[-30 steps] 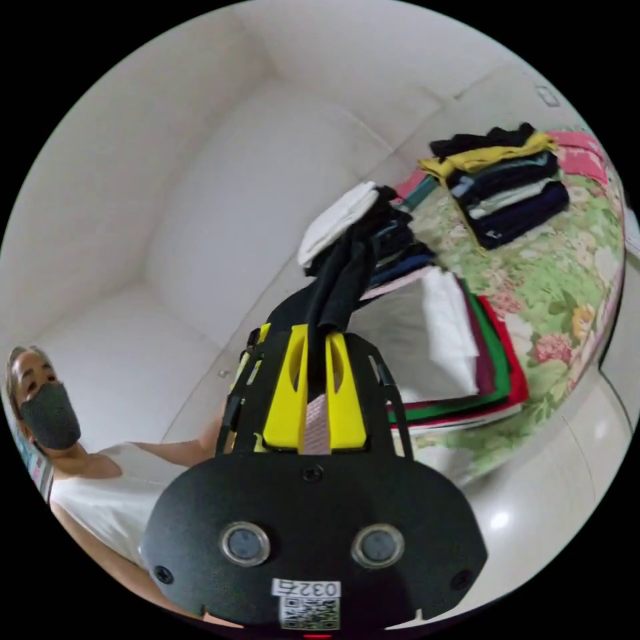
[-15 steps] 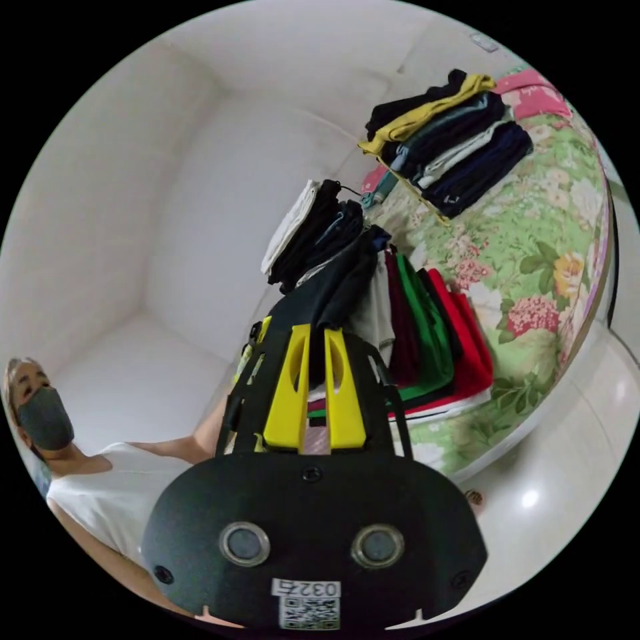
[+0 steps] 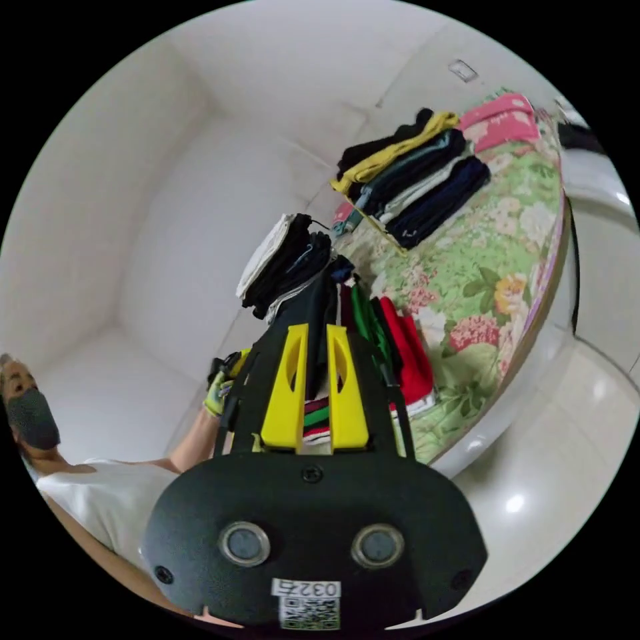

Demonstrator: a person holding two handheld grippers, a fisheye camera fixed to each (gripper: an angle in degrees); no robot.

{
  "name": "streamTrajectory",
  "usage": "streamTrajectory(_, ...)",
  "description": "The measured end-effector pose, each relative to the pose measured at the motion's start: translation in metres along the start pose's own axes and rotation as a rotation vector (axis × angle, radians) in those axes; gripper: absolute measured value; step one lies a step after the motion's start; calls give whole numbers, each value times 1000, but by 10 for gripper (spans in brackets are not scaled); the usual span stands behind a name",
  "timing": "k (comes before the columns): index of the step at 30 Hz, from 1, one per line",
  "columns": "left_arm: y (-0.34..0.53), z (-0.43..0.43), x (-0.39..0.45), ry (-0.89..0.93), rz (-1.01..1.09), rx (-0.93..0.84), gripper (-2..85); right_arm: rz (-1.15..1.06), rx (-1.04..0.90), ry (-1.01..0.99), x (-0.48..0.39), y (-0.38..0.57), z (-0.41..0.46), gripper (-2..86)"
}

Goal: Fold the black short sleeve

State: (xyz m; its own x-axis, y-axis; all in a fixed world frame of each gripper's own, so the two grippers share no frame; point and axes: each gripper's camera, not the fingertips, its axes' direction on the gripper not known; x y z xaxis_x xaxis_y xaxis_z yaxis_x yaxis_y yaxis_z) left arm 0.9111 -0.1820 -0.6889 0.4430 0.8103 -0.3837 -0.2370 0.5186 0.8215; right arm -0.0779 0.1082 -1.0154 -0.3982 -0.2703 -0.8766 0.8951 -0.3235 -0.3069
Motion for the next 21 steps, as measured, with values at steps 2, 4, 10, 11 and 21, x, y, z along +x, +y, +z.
streamTrajectory(2, -9, -9, 36, 4, 84, 4, -10, -135, -31, 48, -24, -21, 28, 53)
streamTrajectory(4, -16, -1, 63, 7, 148, -36, -10, -217, -92, 36, -41, -45, 61, 53)
streamTrajectory(10, -25, 58, 134, -46, 344, -218, -9, -446, -463, 173, -92, -134, 245, 62)
streamTrajectory(11, -26, 66, 141, -93, 362, -242, -9, -477, -551, 217, -97, -144, 285, 68)
streamTrajectory(21, -44, 61, 178, -325, 518, -304, -9, -617, -930, 256, -87, -164, 449, 78)
